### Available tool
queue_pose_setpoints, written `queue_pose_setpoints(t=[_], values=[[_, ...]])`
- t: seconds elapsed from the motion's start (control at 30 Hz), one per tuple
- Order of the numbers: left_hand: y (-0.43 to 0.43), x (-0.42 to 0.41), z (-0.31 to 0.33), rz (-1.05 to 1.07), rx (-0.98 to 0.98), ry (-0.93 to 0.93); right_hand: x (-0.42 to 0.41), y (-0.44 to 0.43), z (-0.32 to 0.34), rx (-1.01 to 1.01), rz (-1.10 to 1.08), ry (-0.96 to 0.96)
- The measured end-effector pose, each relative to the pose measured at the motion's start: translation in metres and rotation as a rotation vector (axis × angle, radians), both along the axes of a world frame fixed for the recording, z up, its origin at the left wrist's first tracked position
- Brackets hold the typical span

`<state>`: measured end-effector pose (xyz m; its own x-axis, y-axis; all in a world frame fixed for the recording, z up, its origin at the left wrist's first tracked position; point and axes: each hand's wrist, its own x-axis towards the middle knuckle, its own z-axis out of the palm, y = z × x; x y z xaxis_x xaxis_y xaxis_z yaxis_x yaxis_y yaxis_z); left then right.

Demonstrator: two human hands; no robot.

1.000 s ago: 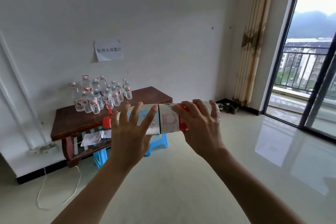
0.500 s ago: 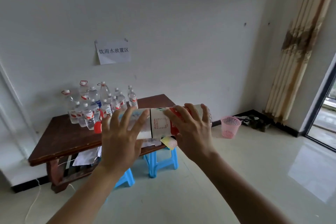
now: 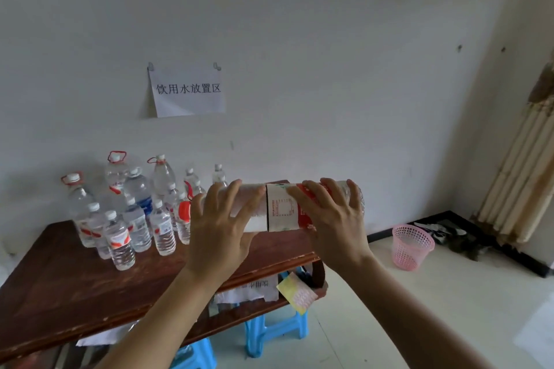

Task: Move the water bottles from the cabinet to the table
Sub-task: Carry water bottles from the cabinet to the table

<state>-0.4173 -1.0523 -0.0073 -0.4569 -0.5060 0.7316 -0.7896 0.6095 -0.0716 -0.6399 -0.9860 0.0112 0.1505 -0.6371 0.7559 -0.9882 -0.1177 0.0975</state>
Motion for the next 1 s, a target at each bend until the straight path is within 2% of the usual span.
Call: queue_pose_setpoints(t=[0.23, 0.4, 0.57, 0.83, 1.0], values=[[-0.139, -0.053, -0.033, -0.059, 0.052, -0.039, -0.05, -0.13, -0.041, 0.05, -0.044, -0.044], [-0.244, -0.088, -0.052, -0.022, 0.063, -0.109, -0.095, -0.252, -0.078, 0.058, 0.031, -0.121], [-0.352, -0.108, -0.043, 0.108, 0.075, -0.146, -0.124, -0.391, -0.082, 0.096, 0.122, -0.122], [-0.443, -0.097, -0.066, 0.334, 0.027, -0.02, -0.113, -0.518, -0.091, 0.131, 0.222, -0.061], [-0.489, -0.088, -0.101, 0.305, 0.041, 0.163, -0.1, -0.555, -0.1, 0.207, 0.103, -0.049]])
